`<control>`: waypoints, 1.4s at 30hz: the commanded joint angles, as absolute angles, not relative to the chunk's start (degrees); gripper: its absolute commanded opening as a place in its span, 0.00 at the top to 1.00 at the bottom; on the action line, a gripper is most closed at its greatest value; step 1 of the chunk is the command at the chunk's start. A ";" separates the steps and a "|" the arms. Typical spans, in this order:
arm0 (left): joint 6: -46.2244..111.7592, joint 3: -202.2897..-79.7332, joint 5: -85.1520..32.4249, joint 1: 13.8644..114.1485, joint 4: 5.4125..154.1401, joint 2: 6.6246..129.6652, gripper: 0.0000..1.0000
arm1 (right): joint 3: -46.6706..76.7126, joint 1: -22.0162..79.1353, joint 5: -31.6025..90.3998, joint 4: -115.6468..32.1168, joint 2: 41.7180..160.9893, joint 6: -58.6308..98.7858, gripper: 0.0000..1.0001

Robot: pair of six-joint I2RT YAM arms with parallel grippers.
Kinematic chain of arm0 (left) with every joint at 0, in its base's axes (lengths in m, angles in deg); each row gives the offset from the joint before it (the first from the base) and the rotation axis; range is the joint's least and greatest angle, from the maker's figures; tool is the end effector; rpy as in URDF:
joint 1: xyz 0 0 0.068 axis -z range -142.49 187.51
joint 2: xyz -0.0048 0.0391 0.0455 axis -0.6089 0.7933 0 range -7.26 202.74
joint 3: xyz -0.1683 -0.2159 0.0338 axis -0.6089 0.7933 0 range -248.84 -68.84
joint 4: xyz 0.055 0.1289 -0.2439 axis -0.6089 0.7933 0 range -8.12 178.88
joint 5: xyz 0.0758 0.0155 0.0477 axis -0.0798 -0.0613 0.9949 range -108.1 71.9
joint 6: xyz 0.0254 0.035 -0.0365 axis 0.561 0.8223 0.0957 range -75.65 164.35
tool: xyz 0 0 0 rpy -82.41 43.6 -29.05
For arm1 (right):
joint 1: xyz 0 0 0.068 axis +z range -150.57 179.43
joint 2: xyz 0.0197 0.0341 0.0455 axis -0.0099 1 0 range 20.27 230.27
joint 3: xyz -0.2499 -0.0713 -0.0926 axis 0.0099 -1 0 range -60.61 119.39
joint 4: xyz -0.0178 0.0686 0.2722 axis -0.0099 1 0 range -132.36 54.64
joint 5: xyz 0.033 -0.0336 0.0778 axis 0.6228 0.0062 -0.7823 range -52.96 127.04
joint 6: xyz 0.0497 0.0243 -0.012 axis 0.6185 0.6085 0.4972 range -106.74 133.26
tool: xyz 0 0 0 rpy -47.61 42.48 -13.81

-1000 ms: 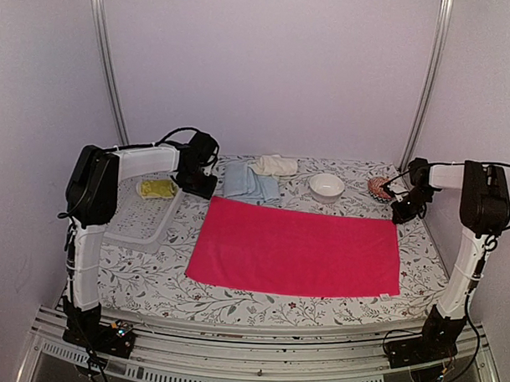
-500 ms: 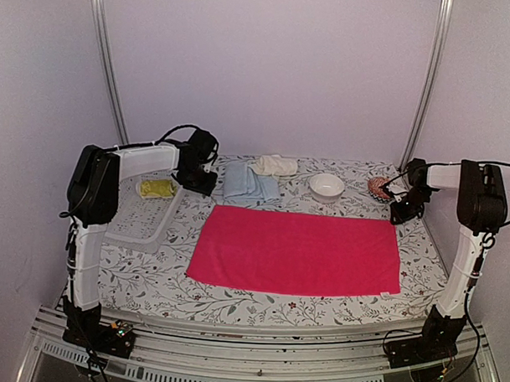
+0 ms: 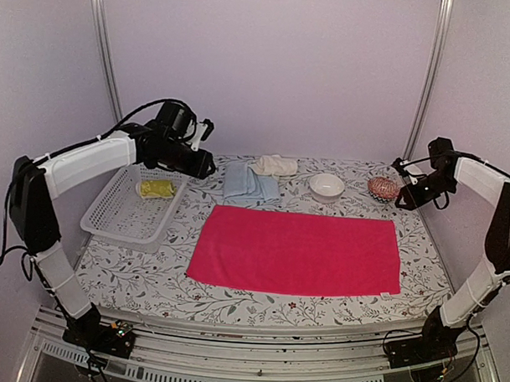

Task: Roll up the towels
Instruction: Adjust the towel at the center of the board.

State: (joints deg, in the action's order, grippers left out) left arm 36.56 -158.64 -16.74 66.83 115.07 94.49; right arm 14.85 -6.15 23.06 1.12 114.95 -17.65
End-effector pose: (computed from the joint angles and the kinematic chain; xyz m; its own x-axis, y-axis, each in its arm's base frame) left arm 0.3730 -0.2083 0.2980 -0.6767 0.2247 -0.7011 0.3868 0.9188 -0.0788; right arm 0.3635 -0.0260 0.2490 -0.7505 -0.4276 -0.5039 -0.4680 0.8822 -0.0515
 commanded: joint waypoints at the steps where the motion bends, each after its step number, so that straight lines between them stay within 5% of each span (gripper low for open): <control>1: 35.89 -148.56 -25.79 69.71 113.66 88.29 0.54 | 6.98 -4.28 13.70 11.26 107.67 -25.29 0.60; 8: 33.36 -139.20 -34.14 71.25 117.76 84.01 0.56 | -7.90 0.87 16.44 20.80 97.19 -37.93 0.66; 14: 31.91 -132.93 -37.81 71.79 119.16 82.12 0.66 | -13.60 1.38 18.45 23.74 93.31 -41.95 0.72; 42: 26.80 -128.70 -25.19 74.29 124.20 89.11 0.57 | -24.49 6.93 35.76 10.22 94.66 -42.93 0.70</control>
